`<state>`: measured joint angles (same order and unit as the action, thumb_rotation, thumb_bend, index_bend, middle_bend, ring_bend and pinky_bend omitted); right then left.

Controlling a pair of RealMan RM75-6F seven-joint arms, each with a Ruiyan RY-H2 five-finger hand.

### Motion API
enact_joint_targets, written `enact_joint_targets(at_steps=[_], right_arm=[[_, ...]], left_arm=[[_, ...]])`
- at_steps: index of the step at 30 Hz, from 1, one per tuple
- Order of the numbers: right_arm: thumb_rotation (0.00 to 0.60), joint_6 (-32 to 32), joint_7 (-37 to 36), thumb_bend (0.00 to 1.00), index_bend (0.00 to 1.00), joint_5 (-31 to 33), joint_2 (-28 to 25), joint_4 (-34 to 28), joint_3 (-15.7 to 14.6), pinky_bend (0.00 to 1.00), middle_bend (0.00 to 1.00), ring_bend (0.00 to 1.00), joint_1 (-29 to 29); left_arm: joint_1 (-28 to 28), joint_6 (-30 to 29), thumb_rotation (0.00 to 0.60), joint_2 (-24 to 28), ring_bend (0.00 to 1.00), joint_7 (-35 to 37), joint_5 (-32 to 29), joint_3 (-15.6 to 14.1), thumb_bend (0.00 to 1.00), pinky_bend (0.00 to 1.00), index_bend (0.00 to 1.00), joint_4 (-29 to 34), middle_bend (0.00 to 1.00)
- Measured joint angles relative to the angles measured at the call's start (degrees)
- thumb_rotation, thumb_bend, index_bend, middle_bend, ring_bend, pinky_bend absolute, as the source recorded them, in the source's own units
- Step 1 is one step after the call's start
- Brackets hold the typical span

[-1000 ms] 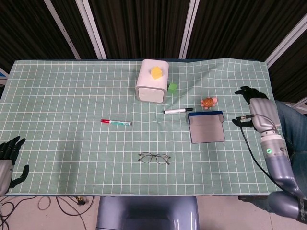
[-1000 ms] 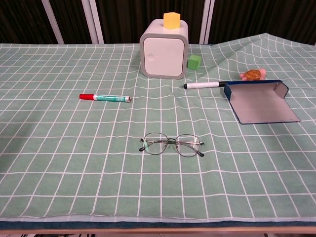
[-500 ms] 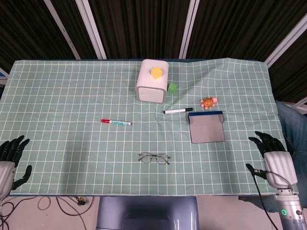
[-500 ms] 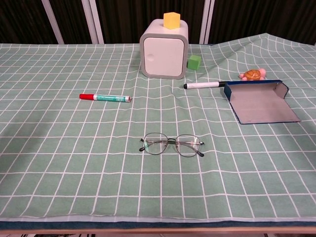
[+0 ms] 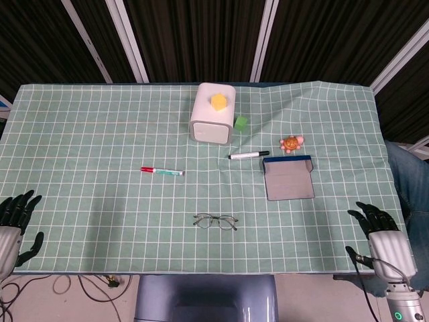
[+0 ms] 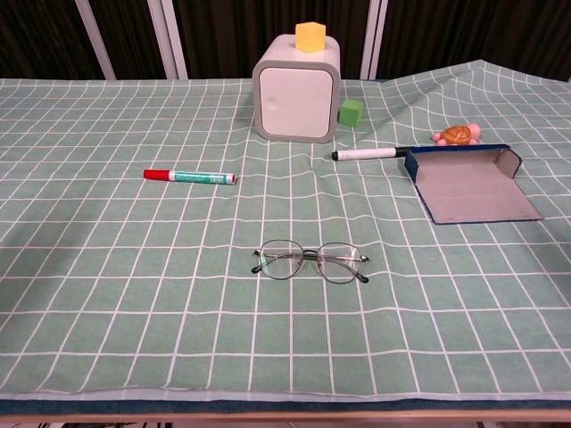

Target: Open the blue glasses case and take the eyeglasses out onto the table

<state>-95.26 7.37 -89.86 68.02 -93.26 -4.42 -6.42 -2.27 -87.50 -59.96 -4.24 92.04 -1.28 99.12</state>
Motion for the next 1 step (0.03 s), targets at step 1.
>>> enact_joint_targets(at_steps=[1], right_arm=[[0.600, 0.3, -0.2, 0.18, 0.26, -0.1, 0.1, 0.2, 0.1, 0.22, 0.18, 0.16, 0.1]], left_arm=[[0.0, 0.1, 0.600, 0.0, 0.00, -0.1, 0.0, 0.0, 0.45, 0.00, 0.02, -0.1, 0.00]])
